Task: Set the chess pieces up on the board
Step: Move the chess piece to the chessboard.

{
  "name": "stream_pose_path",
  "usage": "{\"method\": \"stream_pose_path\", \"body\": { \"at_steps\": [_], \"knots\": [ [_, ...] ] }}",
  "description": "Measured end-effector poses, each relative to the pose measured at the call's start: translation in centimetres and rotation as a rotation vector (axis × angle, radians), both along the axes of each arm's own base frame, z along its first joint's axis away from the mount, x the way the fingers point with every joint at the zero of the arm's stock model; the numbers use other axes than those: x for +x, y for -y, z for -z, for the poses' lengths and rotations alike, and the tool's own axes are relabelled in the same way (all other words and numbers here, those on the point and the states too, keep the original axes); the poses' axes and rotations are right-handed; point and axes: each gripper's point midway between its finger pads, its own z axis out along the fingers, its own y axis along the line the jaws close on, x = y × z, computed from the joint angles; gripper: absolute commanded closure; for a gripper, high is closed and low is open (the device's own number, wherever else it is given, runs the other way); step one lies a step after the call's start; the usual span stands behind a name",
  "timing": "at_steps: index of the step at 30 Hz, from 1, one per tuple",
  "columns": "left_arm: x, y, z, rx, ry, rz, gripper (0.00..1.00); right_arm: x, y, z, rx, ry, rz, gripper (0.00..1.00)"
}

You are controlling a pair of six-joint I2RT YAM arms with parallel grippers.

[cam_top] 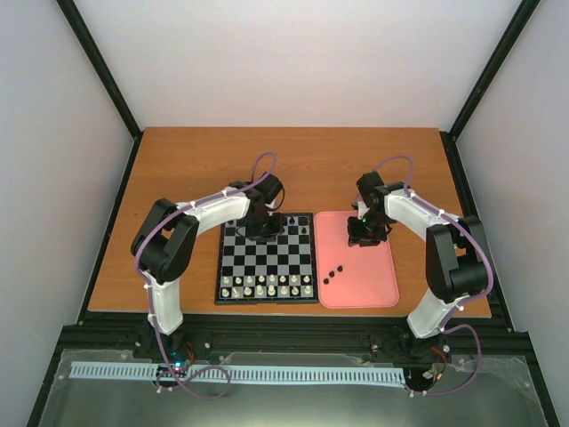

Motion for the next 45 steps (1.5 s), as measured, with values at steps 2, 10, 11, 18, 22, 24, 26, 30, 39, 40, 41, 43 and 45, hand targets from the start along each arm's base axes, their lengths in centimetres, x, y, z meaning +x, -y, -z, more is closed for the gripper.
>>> {"method": "stream_pose_path", "body": {
  "at_steps": [2,10,11,18,22,24,26,30,39,40,41,43,45],
  "knots": [
    [0.2,0.1,0.0,-0.001,0.003,-0.007,0.99,0.0,0.0,0.0,0.002,0.000,0.001,0.67],
    [0.7,0.0,0.0,-0.002,0.009,-0.022,0.99,-0.1,-0.1,0.1,0.012,-0.009,0.001,0.67],
    [0.9,-0.1,0.1,0.000,0.010,-0.026,0.99,-0.1,-0.1,0.2,0.013,-0.012,0.001,0.67],
    [1.5,-0.3,0.1,0.005,0.018,-0.037,0.99,-0.2,-0.1,0.6,0.013,-0.026,0.002,0.67],
    [1.6,-0.3,0.1,0.004,0.019,-0.039,0.99,-0.1,0.0,0.6,0.012,-0.029,0.004,0.67],
    [1.6,-0.4,0.1,0.005,0.018,-0.040,0.99,-0.2,0.0,0.8,0.011,-0.032,0.005,0.67],
    [1.6,-0.4,0.1,0.004,0.019,-0.041,0.99,-0.2,0.0,0.9,0.011,-0.035,0.004,0.67],
    [2.0,-0.5,0.1,0.003,0.021,-0.048,0.99,-0.1,0.0,0.9,0.011,-0.034,0.003,0.67],
    [2.3,-0.8,0.0,0.001,0.023,-0.059,0.99,-0.1,0.0,0.9,0.012,-0.034,0.002,0.67],
    [2.3,-0.8,0.0,0.002,0.023,-0.059,0.99,-0.1,0.0,0.9,0.012,-0.035,0.002,0.67],
    [2.3,-0.8,0.0,0.001,0.023,-0.059,0.99,-0.1,0.0,0.9,0.013,-0.035,0.002,0.67],
    [2.3,-0.9,0.0,0.001,0.024,-0.058,0.99,-0.2,-0.1,0.9,0.015,-0.035,0.001,0.67],
    [2.1,-1.0,-0.2,0.002,0.022,-0.058,0.99,-0.2,-0.1,0.9,0.015,-0.035,0.001,0.67]
  ]
}}
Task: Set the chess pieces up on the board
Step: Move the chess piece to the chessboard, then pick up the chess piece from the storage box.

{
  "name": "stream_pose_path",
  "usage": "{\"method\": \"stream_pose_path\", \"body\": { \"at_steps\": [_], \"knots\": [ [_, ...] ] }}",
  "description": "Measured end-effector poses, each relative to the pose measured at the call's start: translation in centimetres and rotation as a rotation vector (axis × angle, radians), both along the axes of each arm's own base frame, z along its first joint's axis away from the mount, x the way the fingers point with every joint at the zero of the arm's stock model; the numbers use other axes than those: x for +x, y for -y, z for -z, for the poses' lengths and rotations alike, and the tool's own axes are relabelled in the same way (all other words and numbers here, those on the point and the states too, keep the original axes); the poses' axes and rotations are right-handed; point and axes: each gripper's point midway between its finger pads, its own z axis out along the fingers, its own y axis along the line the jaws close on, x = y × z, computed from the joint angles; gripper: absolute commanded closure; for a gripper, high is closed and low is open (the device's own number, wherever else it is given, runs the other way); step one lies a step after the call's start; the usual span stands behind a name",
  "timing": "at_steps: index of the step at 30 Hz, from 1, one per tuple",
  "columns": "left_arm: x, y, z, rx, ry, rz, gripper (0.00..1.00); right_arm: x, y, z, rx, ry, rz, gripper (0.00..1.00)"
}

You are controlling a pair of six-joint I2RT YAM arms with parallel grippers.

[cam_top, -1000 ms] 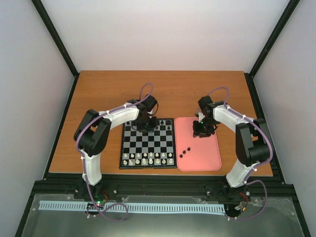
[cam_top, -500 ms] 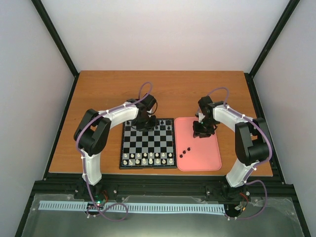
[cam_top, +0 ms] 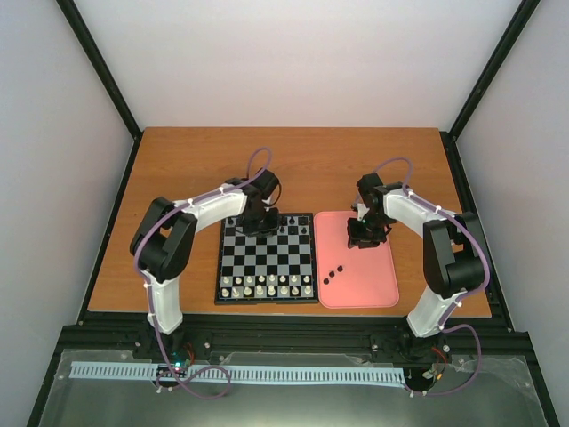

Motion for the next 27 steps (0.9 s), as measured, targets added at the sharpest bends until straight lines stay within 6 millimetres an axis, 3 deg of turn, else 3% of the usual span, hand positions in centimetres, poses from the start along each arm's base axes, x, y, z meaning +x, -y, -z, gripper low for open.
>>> {"method": "stream_pose_path", "body": {
  "at_steps": [5,8,11,19,23,27],
  "knots": [
    [-1.1,-0.7,-1.4,-0.005,0.006,0.004,0.99,0.0,0.0,0.0,0.003,-0.001,0.000,0.66],
    [-1.9,-1.0,-3.3,-0.020,0.027,0.012,0.96,0.0,0.0,0.0,0.003,-0.001,-0.005,0.57],
    [-2.5,-1.1,-5.6,-0.042,0.060,0.023,0.87,-0.2,-0.1,0.0,0.006,-0.006,-0.015,0.56],
    [-3.1,-2.4,-10.7,-0.057,0.135,0.045,0.50,-1.5,-1.5,-0.5,-0.004,-0.020,-0.064,0.56],
    [-3.0,-4.9,-12.7,-0.053,0.173,0.013,0.37,-2.2,-3.3,-1.2,-0.002,-0.015,-0.101,0.57],
    [-2.3,-9.3,-14.8,-0.037,0.229,-0.078,0.29,-2.7,-4.2,-1.3,-0.007,-0.019,-0.109,0.58]
  ]
}}
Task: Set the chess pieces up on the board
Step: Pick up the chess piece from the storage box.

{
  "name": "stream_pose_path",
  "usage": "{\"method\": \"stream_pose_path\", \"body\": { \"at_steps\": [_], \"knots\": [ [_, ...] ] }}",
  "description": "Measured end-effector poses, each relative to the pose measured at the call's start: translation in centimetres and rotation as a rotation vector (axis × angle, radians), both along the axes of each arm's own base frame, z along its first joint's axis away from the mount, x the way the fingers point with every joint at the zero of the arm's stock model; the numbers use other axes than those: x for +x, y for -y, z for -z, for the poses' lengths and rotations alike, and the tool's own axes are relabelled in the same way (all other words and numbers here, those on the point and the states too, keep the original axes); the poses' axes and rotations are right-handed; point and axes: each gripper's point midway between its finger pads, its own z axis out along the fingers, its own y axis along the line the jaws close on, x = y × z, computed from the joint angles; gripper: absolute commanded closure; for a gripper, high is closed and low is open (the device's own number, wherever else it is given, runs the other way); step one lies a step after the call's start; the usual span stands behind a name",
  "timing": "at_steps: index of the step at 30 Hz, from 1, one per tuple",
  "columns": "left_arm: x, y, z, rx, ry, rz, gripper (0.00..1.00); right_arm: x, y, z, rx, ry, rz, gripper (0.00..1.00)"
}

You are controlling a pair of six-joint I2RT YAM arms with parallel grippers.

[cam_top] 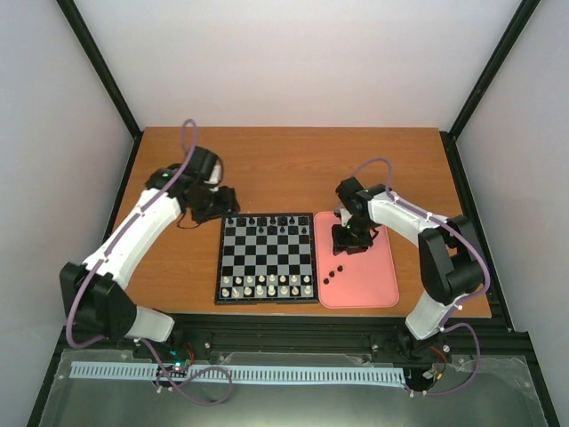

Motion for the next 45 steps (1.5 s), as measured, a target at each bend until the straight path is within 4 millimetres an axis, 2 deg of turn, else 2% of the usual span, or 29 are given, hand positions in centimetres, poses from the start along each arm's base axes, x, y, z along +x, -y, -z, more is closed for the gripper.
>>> {"method": "stream_pose_path", "body": {
  "at_steps": [4,6,8,16,28,33,36,45],
  "knots": [
    [-0.5,-4.7,-0.4,0.012,0.015,-0.104,0.28,-0.6,-0.6,0.1,-0.015,-0.006,-0.011,0.62],
    [-1.1,-6.4,0.0,0.026,-0.002,-0.136,0.28,-1.0,-0.8,0.1,-0.031,-0.008,-0.014,0.64],
    [-1.4,-7.1,0.4,0.036,-0.016,-0.142,0.28,-1.2,-0.7,0.3,-0.049,-0.011,-0.011,0.65],
    [-2.5,-7.3,1.7,0.039,-0.054,-0.120,0.27,-3.0,1.0,1.9,-0.125,-0.060,0.009,0.70],
    [-2.6,-7.3,2.0,0.042,-0.059,-0.109,0.25,-3.3,0.4,2.0,-0.124,-0.061,-0.002,0.73],
    [-3.0,-7.4,2.7,0.046,-0.079,-0.109,0.25,-3.5,0.3,2.0,-0.125,-0.060,-0.010,0.73],
    [-3.2,-7.4,3.0,0.048,-0.089,-0.110,0.24,-3.5,0.3,2.0,-0.126,-0.061,-0.010,0.79],
    [-3.5,-7.5,3.0,0.046,-0.084,-0.111,0.22,-3.5,0.3,2.1,-0.129,-0.065,-0.008,0.81]
  ]
}}
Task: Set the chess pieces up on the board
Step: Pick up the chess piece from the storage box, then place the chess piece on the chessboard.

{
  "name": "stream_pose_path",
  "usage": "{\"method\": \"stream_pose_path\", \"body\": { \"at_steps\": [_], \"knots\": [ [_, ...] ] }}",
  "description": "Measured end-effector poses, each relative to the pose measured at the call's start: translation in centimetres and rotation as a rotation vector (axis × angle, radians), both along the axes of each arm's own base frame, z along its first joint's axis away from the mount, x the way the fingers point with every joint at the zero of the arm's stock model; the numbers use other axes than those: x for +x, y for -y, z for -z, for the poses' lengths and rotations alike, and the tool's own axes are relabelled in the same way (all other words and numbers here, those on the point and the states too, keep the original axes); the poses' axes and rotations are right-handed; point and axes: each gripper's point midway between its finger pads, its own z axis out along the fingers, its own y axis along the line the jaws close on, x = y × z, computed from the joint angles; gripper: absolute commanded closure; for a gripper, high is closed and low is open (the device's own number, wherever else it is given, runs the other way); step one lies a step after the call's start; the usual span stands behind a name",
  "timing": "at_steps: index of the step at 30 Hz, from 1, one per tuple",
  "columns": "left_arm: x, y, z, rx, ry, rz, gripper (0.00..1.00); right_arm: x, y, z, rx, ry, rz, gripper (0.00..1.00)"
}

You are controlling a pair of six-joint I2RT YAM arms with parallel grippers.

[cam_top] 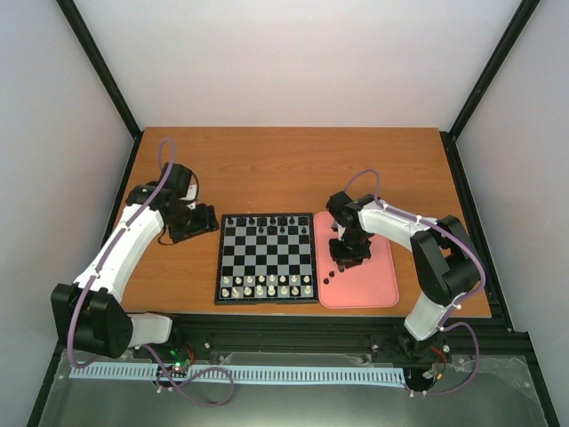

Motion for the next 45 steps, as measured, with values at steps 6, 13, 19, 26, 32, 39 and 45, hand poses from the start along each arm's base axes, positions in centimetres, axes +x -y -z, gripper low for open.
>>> {"method": "stream_pose_path", "body": {
  "at_steps": [6,13,19,26,32,39,45],
  "knots": [
    [-0.4,-0.1,-0.1,-0.001,0.006,0.000,0.21,-0.2,0.1,0.2,-0.003,-0.005,-0.001,0.82],
    [-0.6,-0.1,-0.3,-0.003,0.019,0.000,0.18,-0.3,0.2,0.3,-0.003,-0.007,-0.003,0.96],
    [-0.6,-0.2,-0.5,-0.001,0.025,0.000,0.11,-0.2,0.2,0.1,-0.008,-0.004,-0.004,0.97],
    [-0.6,-0.7,-0.6,0.007,0.031,-0.012,0.01,3.3,-1.8,-4.2,0.013,0.104,-0.020,0.97],
    [-1.1,-3.5,1.3,-0.004,-0.019,-0.114,0.01,7.3,-7.8,-10.6,0.119,0.264,-0.090,0.97],
    [-1.4,-6.2,2.9,-0.057,-0.048,-0.238,0.01,9.4,-18.1,-11.0,0.204,0.290,-0.233,0.97],
    [-1.2,-6.1,3.0,-0.091,-0.034,-0.246,0.01,9.7,-23.8,-8.3,0.233,0.245,-0.300,0.97]
  ]
}}
